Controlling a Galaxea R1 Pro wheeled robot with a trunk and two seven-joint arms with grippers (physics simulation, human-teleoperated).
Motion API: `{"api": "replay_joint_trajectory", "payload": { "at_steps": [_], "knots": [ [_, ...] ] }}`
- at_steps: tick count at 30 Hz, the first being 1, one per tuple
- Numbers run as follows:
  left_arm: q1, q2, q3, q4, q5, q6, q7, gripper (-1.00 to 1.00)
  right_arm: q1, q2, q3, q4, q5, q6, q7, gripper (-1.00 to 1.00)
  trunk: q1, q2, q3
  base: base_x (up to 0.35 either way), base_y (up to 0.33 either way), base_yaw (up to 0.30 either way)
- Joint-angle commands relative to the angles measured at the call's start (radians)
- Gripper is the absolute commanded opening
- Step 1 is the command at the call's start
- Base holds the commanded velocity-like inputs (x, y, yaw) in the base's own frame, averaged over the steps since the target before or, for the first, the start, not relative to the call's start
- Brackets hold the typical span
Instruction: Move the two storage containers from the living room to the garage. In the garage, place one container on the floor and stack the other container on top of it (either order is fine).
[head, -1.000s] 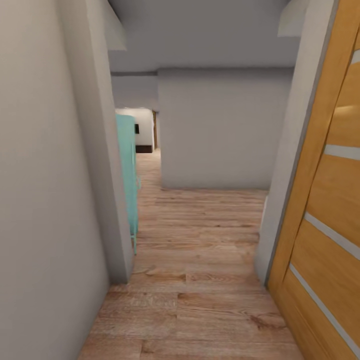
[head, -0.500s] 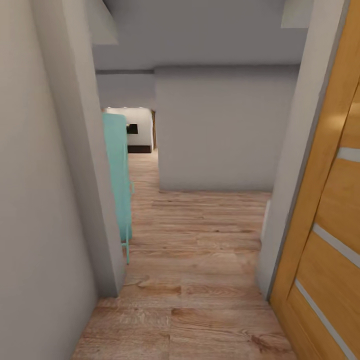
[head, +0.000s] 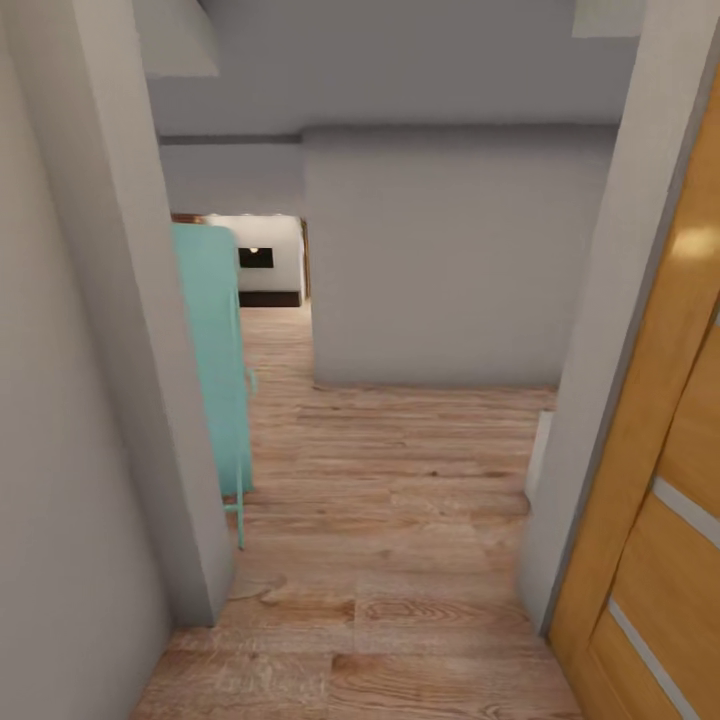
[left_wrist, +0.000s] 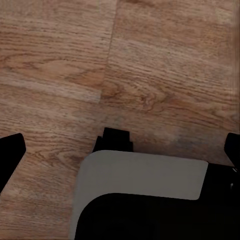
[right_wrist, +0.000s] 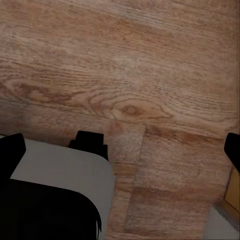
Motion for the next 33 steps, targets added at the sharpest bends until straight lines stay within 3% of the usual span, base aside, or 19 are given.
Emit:
{"api": "replay_joint_trajectory", "payload": {
  "at_steps": [1,33],
  "knots": [
    [0.000,0.000,-0.008,0.000,0.009,0.000,0.000,1.00,-0.001,0.000,0.008,0.003,-0.010,-0.006,0.001,1.00,0.001,0.000,-0.001,0.327,-0.023,0.000],
    [0.000,-0.001,-0.008,0.001,0.007,-0.006,0.000,1.00,-0.001,0.021,-0.004,0.003,-0.016,-0.008,0.002,1.00,0.001,0.000,-0.001,0.327,-0.001,0.000]
  ]
}}
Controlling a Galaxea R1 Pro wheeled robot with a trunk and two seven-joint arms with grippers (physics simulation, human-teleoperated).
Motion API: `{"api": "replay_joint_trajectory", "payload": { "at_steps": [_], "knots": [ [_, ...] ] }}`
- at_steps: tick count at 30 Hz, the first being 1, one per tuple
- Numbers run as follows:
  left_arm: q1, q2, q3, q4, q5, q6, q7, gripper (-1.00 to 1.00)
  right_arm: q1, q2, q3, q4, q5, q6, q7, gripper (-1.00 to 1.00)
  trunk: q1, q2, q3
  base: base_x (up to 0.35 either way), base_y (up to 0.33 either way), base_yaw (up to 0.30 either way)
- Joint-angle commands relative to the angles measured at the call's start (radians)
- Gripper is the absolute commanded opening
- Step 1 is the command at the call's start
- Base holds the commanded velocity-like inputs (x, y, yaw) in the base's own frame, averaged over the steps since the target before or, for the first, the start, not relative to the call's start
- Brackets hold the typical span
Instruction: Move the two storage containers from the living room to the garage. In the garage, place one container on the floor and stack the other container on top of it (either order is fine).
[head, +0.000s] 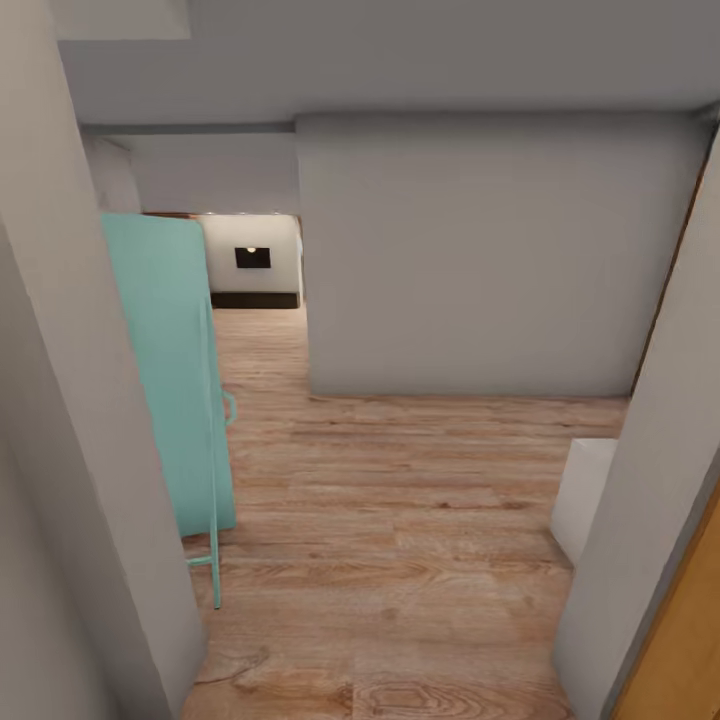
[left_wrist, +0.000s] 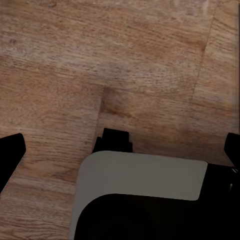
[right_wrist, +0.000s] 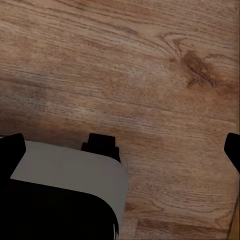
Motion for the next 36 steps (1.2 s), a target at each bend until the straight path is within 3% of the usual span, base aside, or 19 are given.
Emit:
{"api": "replay_joint_trajectory", "payload": {
  "at_steps": [1,36],
  "knots": [
    [0.000,0.000,-0.008,0.000,0.009,-0.001,0.000,1.00,-0.001,0.000,0.009,0.003,-0.010,-0.006,0.001,1.00,0.001,0.000,-0.001,0.327,0.000,0.000],
    [0.000,-0.006,-0.008,0.000,0.010,-0.001,0.000,1.00,-0.001,0.000,0.009,0.003,-0.012,-0.006,0.001,1.00,0.001,0.000,-0.001,0.327,0.000,0.000]
  ]
}}
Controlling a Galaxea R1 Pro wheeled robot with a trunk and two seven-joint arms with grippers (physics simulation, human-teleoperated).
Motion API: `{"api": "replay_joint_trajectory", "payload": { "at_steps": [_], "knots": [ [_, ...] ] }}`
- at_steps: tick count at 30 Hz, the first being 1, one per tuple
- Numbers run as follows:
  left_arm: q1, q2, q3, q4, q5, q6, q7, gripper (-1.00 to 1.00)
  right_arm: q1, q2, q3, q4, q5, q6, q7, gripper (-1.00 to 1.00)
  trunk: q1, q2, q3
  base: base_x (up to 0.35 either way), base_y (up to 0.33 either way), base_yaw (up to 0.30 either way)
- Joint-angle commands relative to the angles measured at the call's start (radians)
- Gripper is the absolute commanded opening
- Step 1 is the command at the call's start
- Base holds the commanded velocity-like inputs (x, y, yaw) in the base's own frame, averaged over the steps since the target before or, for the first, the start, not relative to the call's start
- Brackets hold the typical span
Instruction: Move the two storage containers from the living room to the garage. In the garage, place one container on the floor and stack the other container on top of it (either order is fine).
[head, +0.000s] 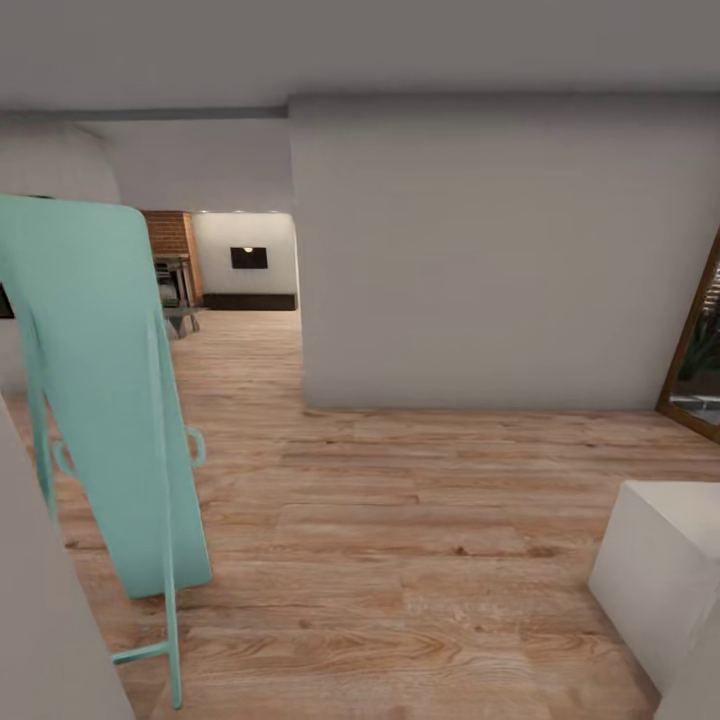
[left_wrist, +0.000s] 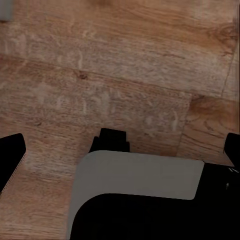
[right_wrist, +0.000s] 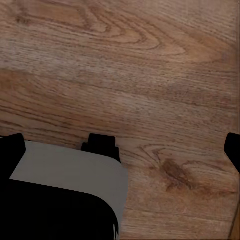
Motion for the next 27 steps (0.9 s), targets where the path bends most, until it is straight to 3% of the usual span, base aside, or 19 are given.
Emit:
{"api": "replay_joint_trajectory", "payload": {
  "at_steps": [1,27],
  "knots": [
    [0.000,0.000,-0.008,0.000,0.009,-0.001,0.000,1.00,-0.001,0.000,0.009,0.003,-0.010,-0.006,0.001,1.00,0.001,0.000,-0.001,0.327,0.000,0.000],
    [0.000,-0.002,-0.009,0.000,0.008,-0.001,0.002,1.00,-0.001,0.000,0.009,0.003,-0.010,-0.006,0.001,1.00,0.001,0.000,-0.001,0.327,0.000,0.000]
  ]
}}
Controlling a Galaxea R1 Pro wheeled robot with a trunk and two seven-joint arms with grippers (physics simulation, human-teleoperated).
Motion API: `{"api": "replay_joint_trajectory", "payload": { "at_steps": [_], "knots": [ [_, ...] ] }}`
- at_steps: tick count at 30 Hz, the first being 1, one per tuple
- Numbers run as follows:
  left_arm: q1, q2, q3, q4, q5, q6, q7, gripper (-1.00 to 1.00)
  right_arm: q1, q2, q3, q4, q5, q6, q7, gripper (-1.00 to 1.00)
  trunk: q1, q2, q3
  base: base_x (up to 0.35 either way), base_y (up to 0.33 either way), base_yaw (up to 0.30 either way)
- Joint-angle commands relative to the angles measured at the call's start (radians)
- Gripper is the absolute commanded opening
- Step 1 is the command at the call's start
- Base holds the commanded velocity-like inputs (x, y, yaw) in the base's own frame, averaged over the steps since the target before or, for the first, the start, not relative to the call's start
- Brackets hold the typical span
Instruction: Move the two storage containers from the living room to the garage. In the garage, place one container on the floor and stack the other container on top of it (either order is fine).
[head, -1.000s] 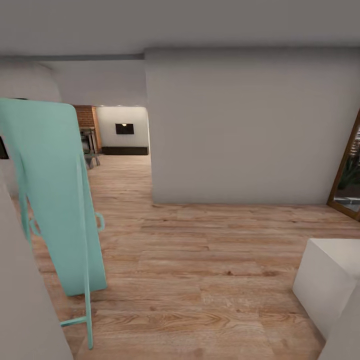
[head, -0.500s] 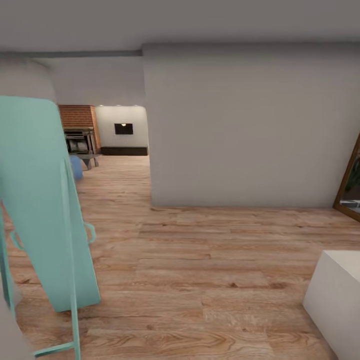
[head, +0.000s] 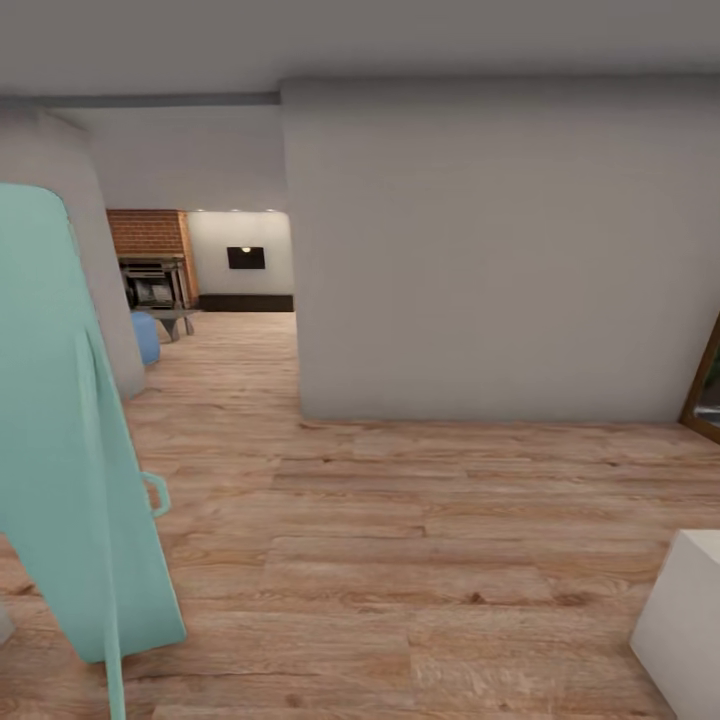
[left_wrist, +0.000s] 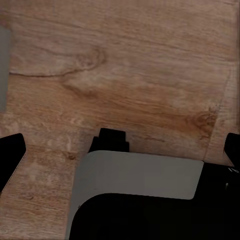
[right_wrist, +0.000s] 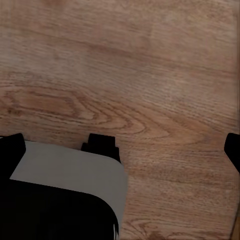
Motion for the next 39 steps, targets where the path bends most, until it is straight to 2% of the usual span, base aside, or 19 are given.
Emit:
{"api": "replay_joint_trajectory", "payload": {
  "at_steps": [1,28,39],
  "knots": [
    [0.000,0.000,-0.008,0.000,0.009,0.000,0.000,1.00,-0.001,0.000,0.009,0.003,-0.010,-0.006,0.001,1.00,0.001,0.000,-0.001,0.326,0.000,0.000],
    [0.000,0.001,-0.008,0.000,0.010,0.000,0.000,1.00,-0.001,0.000,0.010,0.003,-0.006,0.004,0.002,1.00,0.001,0.000,-0.001,0.327,0.000,0.000],
    [0.000,0.002,-0.008,0.000,0.010,0.000,0.000,1.00,-0.001,-0.002,0.005,0.004,-0.018,-0.003,0.002,1.00,0.001,0.000,-0.001,0.327,0.000,0.000]
  ]
}}
